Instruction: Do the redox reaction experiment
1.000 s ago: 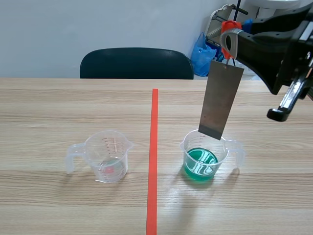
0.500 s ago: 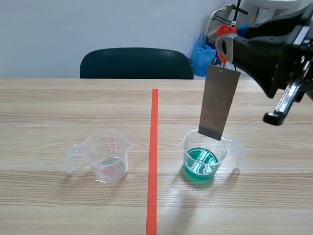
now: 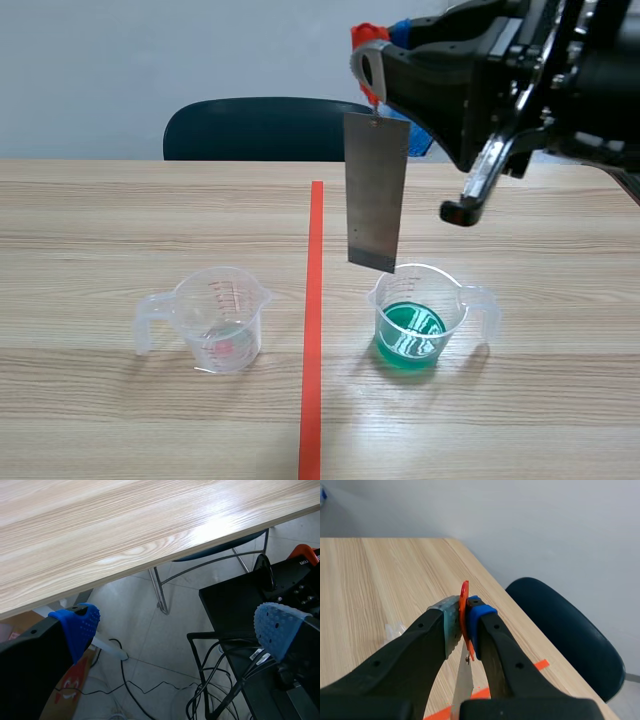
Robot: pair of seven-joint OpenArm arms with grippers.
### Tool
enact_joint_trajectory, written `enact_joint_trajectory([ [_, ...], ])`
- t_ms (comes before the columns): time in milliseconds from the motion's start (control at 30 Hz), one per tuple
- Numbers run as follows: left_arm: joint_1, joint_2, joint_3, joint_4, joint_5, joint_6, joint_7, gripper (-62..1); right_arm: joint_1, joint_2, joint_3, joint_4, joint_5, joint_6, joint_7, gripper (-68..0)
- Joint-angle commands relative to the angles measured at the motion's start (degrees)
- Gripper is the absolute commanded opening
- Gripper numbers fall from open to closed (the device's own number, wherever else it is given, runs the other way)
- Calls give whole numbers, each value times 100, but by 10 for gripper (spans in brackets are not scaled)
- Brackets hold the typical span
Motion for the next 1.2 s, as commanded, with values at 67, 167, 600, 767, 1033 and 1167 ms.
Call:
enact_joint_trajectory([
  [67,46,46,-31,55,2,7,-264,14,435,-236,-332,31,76,-22,-216,-669],
  [167,46,46,-31,55,4,7,-264,14,732,-470,-625,-79,76,-22,-420,-669],
  [600,44,46,-31,55,4,4,-264,14,1698,-1521,-1521,-1261,74,-17,-684,-669],
  [767,44,46,-31,55,4,4,-264,14,1849,-1790,-1738,-1593,66,-17,-682,-669],
  [1033,44,46,-31,55,4,4,-264,14,1917,-2107,-2039,-1895,-249,-15,-680,-669],
  [1167,44,46,-31,55,2,4,-264,14,1917,-2203,-2111,-1895,-378,-15,-658,-669],
])
